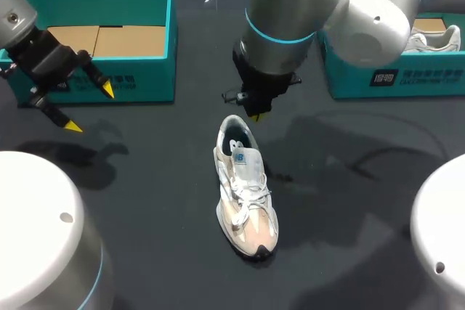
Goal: Take the shoe out of the shoebox, open the shoe tongue, remove and reinsert the insole, then place the shoe into the shoebox
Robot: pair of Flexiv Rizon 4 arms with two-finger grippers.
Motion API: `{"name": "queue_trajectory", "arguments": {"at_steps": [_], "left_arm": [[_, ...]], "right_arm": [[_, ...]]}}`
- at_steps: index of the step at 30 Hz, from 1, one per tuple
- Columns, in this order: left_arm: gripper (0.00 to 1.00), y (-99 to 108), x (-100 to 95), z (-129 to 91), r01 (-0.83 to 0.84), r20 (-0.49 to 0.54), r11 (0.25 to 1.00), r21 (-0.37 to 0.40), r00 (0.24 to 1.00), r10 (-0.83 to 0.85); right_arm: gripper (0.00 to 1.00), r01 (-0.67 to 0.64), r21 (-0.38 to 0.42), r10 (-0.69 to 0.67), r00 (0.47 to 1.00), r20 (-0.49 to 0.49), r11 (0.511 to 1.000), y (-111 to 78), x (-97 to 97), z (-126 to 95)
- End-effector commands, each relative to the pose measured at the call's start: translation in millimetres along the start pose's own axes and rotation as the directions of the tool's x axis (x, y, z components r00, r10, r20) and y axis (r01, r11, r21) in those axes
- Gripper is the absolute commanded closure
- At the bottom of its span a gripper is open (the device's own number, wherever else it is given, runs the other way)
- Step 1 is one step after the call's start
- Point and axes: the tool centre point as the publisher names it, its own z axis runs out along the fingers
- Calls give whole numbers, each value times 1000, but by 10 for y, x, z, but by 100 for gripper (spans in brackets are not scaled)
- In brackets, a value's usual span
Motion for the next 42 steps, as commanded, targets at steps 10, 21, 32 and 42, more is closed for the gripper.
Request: {"name": "queue_trajectory", "arguments": {"at_steps": [10,21,32,42], "left_arm": [[0,-3,9,-2,0,0,1000,-3,1000,0],[0,-3,9,-2,0,0,1000,-3,1000,0],[0,-3,9,-2,0,0,1000,-3,1000,0],[0,-3,9,-2,0,0,1000,-3,1000,0]], "right_arm": [[100,-64,-18,65,996,54,998,-39,14,200],[100,-98,-65,109,973,205,993,107,197,466],[100,-141,-117,170,940,295,983,126,248,559],[100,-113,-156,161,928,337,981,93,299,761]]}}
